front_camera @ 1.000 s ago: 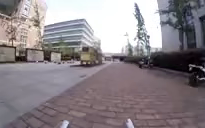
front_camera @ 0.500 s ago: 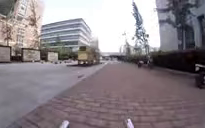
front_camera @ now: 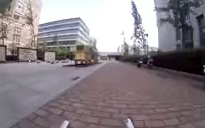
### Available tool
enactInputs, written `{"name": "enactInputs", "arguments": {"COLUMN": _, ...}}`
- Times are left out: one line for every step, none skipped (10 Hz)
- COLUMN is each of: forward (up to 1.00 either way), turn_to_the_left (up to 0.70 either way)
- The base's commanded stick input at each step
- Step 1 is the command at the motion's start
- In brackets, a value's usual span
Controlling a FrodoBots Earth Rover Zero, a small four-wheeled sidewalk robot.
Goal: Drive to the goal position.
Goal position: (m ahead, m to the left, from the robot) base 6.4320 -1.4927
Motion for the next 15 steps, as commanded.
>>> {"name": "enactInputs", "arguments": {"forward": 0.70, "turn_to_the_left": -0.14}}
{"name": "enactInputs", "arguments": {"forward": 0.70, "turn_to_the_left": -0.14}}
{"name": "enactInputs", "arguments": {"forward": 0.70, "turn_to_the_left": -0.14}}
{"name": "enactInputs", "arguments": {"forward": 0.70, "turn_to_the_left": -0.14}}
{"name": "enactInputs", "arguments": {"forward": 0.70, "turn_to_the_left": -0.14}}
{"name": "enactInputs", "arguments": {"forward": 0.70, "turn_to_the_left": -0.14}}
{"name": "enactInputs", "arguments": {"forward": 0.70, "turn_to_the_left": -0.14}}
{"name": "enactInputs", "arguments": {"forward": 0.70, "turn_to_the_left": -0.14}}
{"name": "enactInputs", "arguments": {"forward": 0.70, "turn_to_the_left": -0.14}}
{"name": "enactInputs", "arguments": {"forward": 0.70, "turn_to_the_left": -0.14}}
{"name": "enactInputs", "arguments": {"forward": 0.70, "turn_to_the_left": -0.14}}
{"name": "enactInputs", "arguments": {"forward": 0.70, "turn_to_the_left": -0.14}}
{"name": "enactInputs", "arguments": {"forward": 0.70, "turn_to_the_left": -0.14}}
{"name": "enactInputs", "arguments": {"forward": 0.70, "turn_to_the_left": -0.14}}
{"name": "enactInputs", "arguments": {"forward": 0.70, "turn_to_the_left": -0.14}}
